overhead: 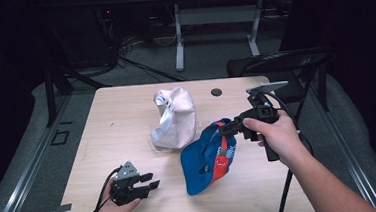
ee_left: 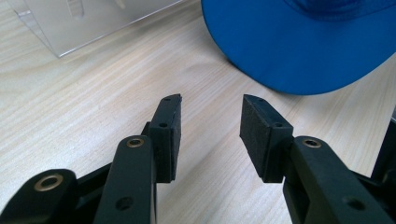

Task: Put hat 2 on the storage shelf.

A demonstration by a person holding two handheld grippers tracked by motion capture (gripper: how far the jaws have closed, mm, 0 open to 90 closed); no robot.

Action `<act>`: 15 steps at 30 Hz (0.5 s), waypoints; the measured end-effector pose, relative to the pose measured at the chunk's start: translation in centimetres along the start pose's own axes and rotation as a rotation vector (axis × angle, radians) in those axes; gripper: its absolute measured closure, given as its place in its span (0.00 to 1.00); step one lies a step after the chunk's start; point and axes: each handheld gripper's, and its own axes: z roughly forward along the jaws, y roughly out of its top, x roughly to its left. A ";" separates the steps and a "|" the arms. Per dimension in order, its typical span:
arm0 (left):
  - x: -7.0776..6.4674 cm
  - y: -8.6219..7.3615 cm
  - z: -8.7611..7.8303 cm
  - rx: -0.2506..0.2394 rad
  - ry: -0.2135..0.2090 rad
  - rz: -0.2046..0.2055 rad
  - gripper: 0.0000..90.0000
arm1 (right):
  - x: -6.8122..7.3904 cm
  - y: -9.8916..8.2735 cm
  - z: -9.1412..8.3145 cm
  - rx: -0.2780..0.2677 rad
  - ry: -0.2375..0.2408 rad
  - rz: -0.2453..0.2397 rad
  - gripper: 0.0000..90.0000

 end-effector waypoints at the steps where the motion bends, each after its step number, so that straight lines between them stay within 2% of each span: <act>1: -0.1 0.1 0.0 -0.001 0.002 0.006 0.65 | -0.1 0.1 -0.2 0.003 0.013 0.002 0.87; 4: -0.5 0.3 0.2 -0.002 -0.002 0.015 0.64 | -0.3 0.2 -0.7 -0.006 0.059 0.018 0.87; 6: -0.8 0.6 0.4 -0.004 -0.001 0.029 0.63 | -0.2 0.3 -1.1 -0.030 0.081 0.026 0.87; 10: -1.7 1.3 0.7 -0.018 -0.021 0.052 0.61 | 0.0 0.6 -2.1 -0.067 0.105 0.032 0.87; 15: -2.6 2.2 0.9 -0.025 -0.030 0.087 0.59 | 0.3 0.9 -3.4 -0.105 0.107 0.033 0.87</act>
